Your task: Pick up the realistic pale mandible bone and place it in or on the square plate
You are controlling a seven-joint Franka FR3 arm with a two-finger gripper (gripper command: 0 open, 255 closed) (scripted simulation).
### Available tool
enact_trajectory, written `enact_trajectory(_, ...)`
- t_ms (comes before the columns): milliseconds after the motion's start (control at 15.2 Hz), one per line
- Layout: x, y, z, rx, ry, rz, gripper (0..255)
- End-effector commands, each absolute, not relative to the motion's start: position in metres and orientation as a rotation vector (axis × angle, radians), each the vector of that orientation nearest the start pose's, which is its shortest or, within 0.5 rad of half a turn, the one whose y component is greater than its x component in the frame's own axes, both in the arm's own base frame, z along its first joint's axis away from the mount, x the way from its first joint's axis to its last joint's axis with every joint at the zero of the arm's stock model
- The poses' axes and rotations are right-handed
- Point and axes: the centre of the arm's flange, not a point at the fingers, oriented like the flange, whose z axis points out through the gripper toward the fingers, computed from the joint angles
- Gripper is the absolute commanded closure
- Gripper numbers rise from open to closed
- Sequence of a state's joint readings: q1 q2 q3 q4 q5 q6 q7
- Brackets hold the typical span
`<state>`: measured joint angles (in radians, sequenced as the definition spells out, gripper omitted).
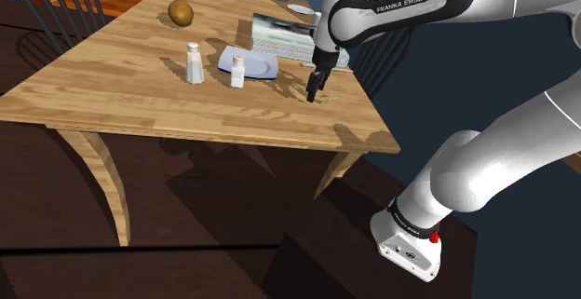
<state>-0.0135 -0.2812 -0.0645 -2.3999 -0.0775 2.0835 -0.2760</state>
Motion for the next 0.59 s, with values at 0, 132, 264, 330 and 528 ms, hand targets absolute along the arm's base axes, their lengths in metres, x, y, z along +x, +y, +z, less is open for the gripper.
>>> enact_trajectory(0,0.4452,-0.0393,0.4185,-3.16,-0.381,0.068,0)
enact_trajectory(132,0.4452,-0.0393,0.4185,-3.16,-0.381,0.068,0)
enact_trajectory(264,0.4451,-0.0393,0.4186,-3.16,-0.381,0.069,0)
enact_trajectory(330,0.4451,-0.0393,0.4186,-3.16,-0.381,0.069,255)
enact_trajectory(528,0.4459,-0.0388,0.4193,-3.16,-0.381,0.068,255)
